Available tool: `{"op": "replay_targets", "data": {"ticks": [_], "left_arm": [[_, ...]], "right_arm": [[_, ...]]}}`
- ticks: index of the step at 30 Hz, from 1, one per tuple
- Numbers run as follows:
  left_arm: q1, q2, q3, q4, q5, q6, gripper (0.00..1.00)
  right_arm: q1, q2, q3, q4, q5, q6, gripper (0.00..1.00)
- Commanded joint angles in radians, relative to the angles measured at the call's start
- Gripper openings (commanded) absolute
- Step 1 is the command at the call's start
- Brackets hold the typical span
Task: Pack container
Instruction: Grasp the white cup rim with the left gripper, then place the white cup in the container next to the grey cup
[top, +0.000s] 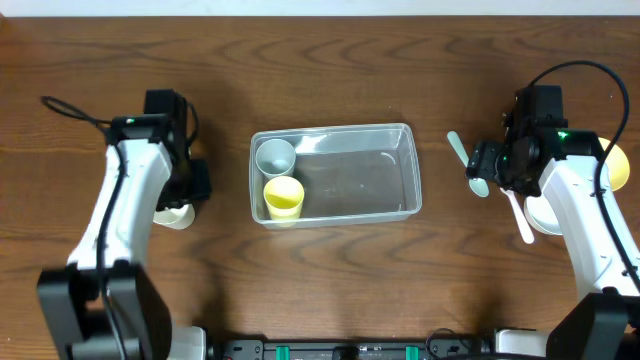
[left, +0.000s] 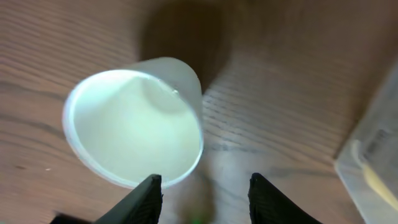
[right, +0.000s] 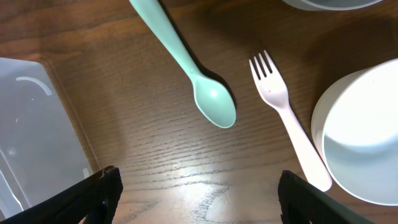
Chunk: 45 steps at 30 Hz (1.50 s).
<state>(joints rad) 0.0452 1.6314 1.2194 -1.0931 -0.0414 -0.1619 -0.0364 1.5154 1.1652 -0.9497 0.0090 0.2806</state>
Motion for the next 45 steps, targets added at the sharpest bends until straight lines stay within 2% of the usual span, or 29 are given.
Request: {"op": "replay_targets", "data": {"ticks": [1, 10, 17, 21, 25, 29, 34, 40, 45], "left_arm": [[0.005, 0.063, -0.016, 0.013, 0.016, -0.021, 0.46], [0.005, 0.154, -0.020, 0.033, 0.016, -0.020, 0.45], [0.005, 0.152, -0.018, 0.033, 0.015, -0.019, 0.06], [0.005, 0.137, 0.014, -0.005, 0.015, -0.020, 0.06], [-0.021, 0.067, 0.131, -0.105, 0.015, -0.020, 0.05], [-0.106, -0.042, 0.303, -0.173, 0.016, -0.016, 0.06], [-0.306, -0.112, 0.487, -0.171, 0.016, 0.046, 0.06], [-0.563, -0.061, 0.529, -0.108, 0.017, 0.170, 0.06], [-0.681, 0.072, 0.529, -0.064, 0.016, 0.272, 0.06]], "right_arm": [[-0.005, -0.012, 0.000, -0.001, 0.010, -0.008, 0.82], [-0.005, -0.012, 0.000, -0.005, 0.010, -0.008, 0.82], [-0.005, -0.012, 0.000, -0.005, 0.010, -0.008, 0.82], [-0.005, -0.012, 0.000, -0.005, 0.010, -0.008, 0.82], [-0.005, -0.012, 0.000, -0.003, 0.010, -0.008, 0.82], [-0.005, -0.012, 0.000, 0.000, 0.010, -0.008, 0.82], [-0.005, -0.012, 0.000, 0.000, 0.010, -0.008, 0.82], [-0.005, -0.012, 0.000, 0.000, 0.010, -0.008, 0.82], [-0.005, -0.012, 0.000, -0.001, 0.010, -0.008, 0.82]]}}
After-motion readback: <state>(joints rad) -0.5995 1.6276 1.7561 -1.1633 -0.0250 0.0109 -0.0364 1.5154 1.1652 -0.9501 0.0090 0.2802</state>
